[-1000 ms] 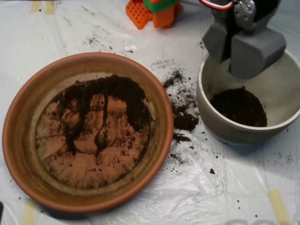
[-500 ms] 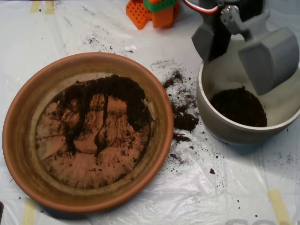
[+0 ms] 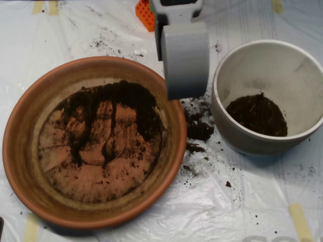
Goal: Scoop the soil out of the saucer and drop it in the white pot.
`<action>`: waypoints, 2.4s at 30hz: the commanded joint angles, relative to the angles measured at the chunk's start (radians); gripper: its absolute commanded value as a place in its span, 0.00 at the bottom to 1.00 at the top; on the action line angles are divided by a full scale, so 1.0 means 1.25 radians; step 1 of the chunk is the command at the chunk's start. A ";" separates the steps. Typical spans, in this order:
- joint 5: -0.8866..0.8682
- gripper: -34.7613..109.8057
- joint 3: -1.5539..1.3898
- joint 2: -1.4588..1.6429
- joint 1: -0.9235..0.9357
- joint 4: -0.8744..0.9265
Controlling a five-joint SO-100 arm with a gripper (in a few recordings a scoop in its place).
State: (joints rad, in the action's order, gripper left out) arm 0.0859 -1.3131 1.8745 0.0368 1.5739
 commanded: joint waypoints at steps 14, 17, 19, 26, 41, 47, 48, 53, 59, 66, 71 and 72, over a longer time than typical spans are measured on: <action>-0.009 0.51 -0.437 0.215 0.245 -0.239; -0.005 0.50 -0.502 0.214 0.277 -0.286; 0.004 0.50 -0.545 0.214 0.295 -0.320; 0.045 0.55 -0.619 0.115 0.352 -0.401; 0.129 0.59 -0.303 -0.346 0.485 -0.326; 0.140 0.59 -0.178 -0.455 0.498 -0.301; 0.142 0.60 -0.147 -0.480 0.495 -0.286; 0.157 0.59 -0.015 -0.589 0.471 -0.229; 0.187 0.54 0.029 -0.623 0.453 -0.191; 0.202 0.45 0.022 -0.620 0.480 -0.174; 0.218 0.42 -0.001 -0.603 0.512 -0.183; 0.222 0.41 -0.022 -0.592 0.517 -0.193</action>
State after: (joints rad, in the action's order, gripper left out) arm 0.3451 -1.3008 1.0692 0.6335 1.3192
